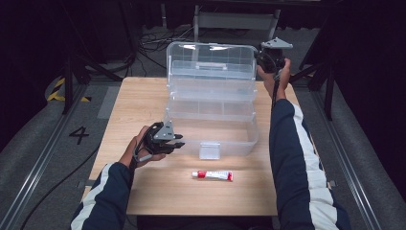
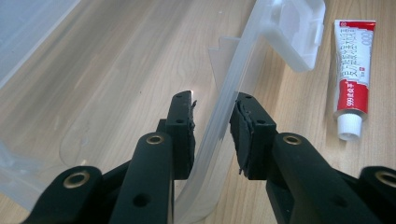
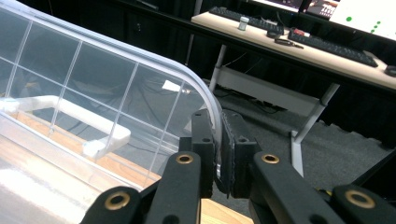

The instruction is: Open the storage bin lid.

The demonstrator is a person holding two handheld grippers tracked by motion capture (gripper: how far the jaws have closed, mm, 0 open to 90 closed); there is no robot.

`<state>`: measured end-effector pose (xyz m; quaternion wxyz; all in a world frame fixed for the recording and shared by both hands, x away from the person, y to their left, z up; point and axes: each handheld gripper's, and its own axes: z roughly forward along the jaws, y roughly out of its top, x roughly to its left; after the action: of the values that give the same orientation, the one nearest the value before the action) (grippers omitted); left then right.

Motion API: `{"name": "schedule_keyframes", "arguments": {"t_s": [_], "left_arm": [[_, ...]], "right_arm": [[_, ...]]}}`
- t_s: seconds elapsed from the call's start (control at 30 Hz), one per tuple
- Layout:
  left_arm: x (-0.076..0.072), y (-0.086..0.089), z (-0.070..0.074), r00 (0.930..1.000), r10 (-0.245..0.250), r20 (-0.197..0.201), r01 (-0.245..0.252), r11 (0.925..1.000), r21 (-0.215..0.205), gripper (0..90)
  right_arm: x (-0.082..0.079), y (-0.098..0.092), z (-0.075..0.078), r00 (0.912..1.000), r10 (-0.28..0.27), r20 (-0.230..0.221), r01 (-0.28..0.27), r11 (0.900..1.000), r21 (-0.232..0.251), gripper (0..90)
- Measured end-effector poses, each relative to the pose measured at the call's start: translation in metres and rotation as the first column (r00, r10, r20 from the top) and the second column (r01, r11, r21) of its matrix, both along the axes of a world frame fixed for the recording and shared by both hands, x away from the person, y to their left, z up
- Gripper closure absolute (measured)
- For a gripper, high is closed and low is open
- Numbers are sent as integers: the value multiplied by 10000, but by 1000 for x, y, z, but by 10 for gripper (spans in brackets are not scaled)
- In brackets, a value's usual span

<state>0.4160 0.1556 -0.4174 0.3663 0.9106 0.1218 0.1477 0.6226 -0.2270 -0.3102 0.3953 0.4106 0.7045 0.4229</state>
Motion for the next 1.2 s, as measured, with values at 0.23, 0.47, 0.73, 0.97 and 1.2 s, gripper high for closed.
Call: {"name": "schedule_keyframes", "arguments": {"t_s": [0.23,0.47,0.73,0.97,1.2], "left_arm": [[0,0,-1,9999,-47,105,47,10000,-37,702],[-1,0,-1,9999,-46,127,47,10000,-80,701],[0,1,-1,9998,-87,188,88,10000,-45,700],[0,1,-2,9999,-92,141,94,9998,-148,700],[0,0,-2,9999,-15,134,17,9998,-178,696]], "right_arm": [[13,1,-6,9998,-26,-208,23,9999,-157,845],[21,1,-8,9989,47,-469,-57,9998,-209,843],[30,0,-13,9974,29,-721,-37,9999,-114,842],[35,0,-19,9970,-18,-779,20,10000,33,843],[41,0,-19,9937,63,-1117,-69,10000,-48,840]]}}
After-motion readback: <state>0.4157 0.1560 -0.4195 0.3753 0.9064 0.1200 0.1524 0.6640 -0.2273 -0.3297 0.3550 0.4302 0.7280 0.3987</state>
